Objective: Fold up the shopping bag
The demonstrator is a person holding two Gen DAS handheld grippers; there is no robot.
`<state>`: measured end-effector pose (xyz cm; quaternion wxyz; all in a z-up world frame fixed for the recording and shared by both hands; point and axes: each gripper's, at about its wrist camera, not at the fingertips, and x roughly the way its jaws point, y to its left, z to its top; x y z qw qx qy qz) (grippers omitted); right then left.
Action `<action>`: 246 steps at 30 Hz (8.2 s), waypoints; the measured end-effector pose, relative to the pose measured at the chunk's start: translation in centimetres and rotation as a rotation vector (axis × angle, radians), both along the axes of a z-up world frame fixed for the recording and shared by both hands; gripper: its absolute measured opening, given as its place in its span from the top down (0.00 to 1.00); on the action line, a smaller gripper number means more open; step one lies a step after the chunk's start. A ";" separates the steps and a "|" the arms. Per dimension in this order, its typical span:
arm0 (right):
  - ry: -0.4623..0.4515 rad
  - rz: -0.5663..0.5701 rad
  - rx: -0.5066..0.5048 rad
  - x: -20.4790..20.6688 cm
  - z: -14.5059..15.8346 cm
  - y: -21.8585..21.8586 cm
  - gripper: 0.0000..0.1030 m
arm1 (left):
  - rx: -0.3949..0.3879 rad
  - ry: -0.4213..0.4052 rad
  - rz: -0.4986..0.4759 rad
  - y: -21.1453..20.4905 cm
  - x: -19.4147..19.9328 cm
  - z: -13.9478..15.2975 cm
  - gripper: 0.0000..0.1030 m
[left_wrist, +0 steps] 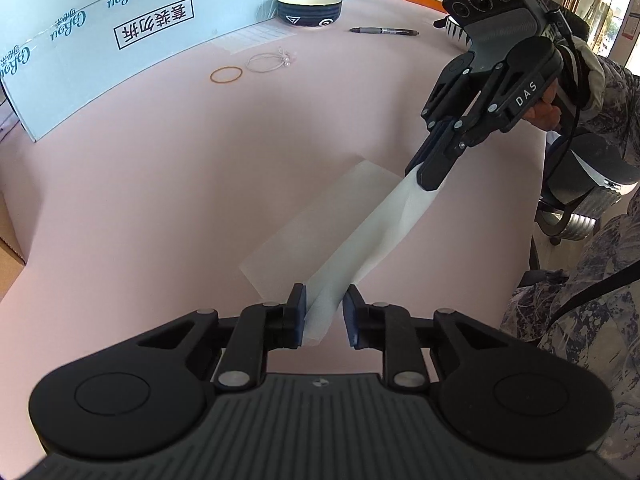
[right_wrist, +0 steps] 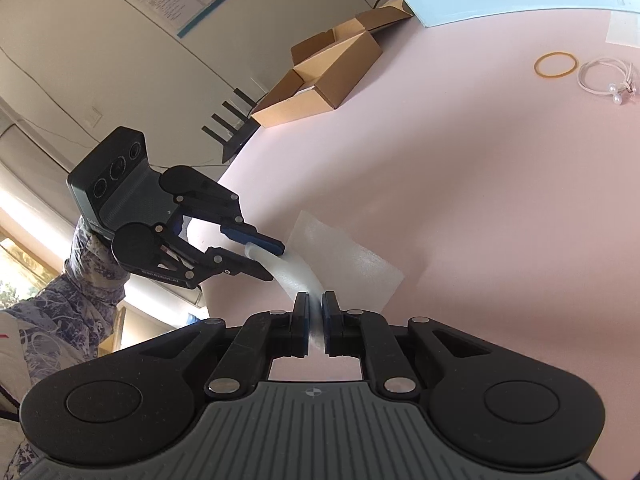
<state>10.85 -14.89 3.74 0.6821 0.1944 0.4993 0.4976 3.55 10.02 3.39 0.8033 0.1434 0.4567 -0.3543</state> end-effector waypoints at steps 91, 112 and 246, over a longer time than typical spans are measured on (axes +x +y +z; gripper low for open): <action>-1.279 0.640 -0.504 -9.1 0.4 6.9 0.94 | 0.188 -0.646 -0.273 -4.8 -5.9 -0.1 0.54; -0.381 0.235 -0.074 1.1 -0.7 2.9 0.93 | -0.065 0.030 -0.087 0.1 1.4 -0.5 0.95; -0.579 -0.690 -0.243 -1.7 4.0 -6.0 0.80 | -0.638 -0.190 0.652 1.1 -3.6 -6.8 0.98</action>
